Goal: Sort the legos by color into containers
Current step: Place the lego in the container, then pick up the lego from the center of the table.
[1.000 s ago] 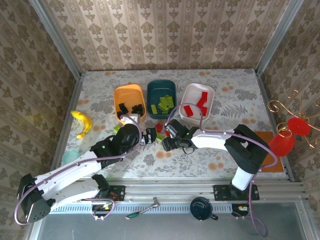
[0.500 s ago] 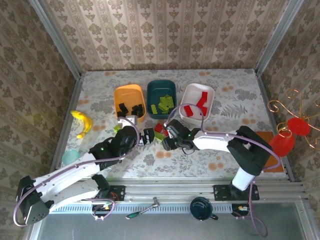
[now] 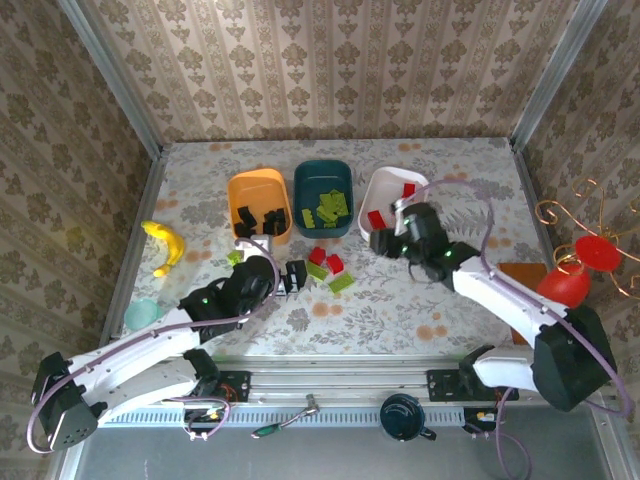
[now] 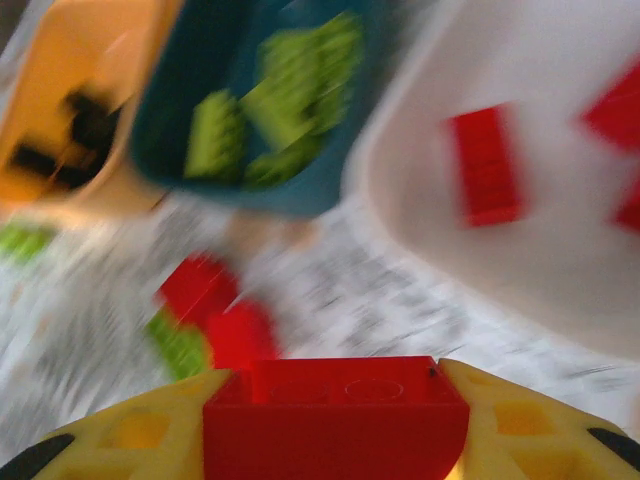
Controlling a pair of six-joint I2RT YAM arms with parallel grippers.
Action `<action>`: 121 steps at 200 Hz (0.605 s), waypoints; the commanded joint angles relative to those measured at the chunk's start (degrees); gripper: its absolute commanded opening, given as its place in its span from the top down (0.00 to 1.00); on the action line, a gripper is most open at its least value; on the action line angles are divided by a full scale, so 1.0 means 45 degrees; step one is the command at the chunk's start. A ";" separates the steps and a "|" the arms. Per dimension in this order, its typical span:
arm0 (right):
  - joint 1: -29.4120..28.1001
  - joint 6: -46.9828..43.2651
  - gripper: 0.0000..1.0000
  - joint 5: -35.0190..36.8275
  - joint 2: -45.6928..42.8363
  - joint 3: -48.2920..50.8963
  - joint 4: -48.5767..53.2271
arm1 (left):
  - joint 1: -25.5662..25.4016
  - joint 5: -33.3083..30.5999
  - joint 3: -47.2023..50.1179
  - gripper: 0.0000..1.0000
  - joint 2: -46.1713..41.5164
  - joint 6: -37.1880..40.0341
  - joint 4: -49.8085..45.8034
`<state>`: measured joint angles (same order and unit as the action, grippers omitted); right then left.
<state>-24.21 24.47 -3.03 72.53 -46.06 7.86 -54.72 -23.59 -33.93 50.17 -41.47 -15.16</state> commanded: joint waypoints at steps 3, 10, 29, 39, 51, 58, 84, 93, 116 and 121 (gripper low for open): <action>0.1665 0.0970 0.56 0.0486 0.1878 -0.1481 0.0298 | 0.0015 0.0242 0.0285 0.00 -0.0051 -0.0344 0.0129; 0.1978 0.1024 0.56 0.0558 0.2647 -0.2033 0.0408 | 0.0011 0.0276 0.0314 0.00 -0.0078 -0.0391 0.0084; 0.2489 0.1079 0.55 0.0642 0.4360 -0.3575 0.0924 | 0.0022 0.0389 0.0353 0.00 -0.0210 -0.0429 -0.0117; 0.2623 0.1051 0.53 0.0678 0.5033 -0.4240 0.1111 | 0.0011 0.0436 0.0409 0.00 -0.0290 -0.0464 -0.0222; 0.2719 0.0947 0.46 0.0528 0.5629 -0.4920 0.1239 | 0.0011 0.0486 0.0501 0.00 -0.0404 -0.0563 -0.0324; 0.2723 0.0849 0.39 0.0365 0.5932 -0.5330 0.1347 | 0.0016 0.0531 0.0550 0.00 -0.0461 -0.0603 -0.0323; 0.2589 0.0754 0.24 -0.0069 0.6183 -0.6187 0.1665 | 0.0024 0.0624 0.0651 0.00 -0.0559 -0.0667 -0.0468; 0.2441 0.0718 0.23 -0.0053 0.5910 -0.6175 0.1671 | 0.0011 0.0634 0.0627 0.00 -0.0563 -0.0633 -0.0550; 0.1763 0.0439 0.22 0.0066 0.4829 -0.5541 0.1718 | 0.0011 0.0625 0.0530 0.00 -0.0542 -0.0491 -0.0688; 0.1552 0.0385 0.22 0.0053 0.4492 -0.5252 0.1685 | 0.0013 0.0597 0.0500 0.00 -0.0513 -0.0488 -0.0742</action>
<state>-13.67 28.08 -2.15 98.98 -71.99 13.54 -54.70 -21.19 -31.51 48.51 -43.13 -16.53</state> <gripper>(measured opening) 0.780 0.999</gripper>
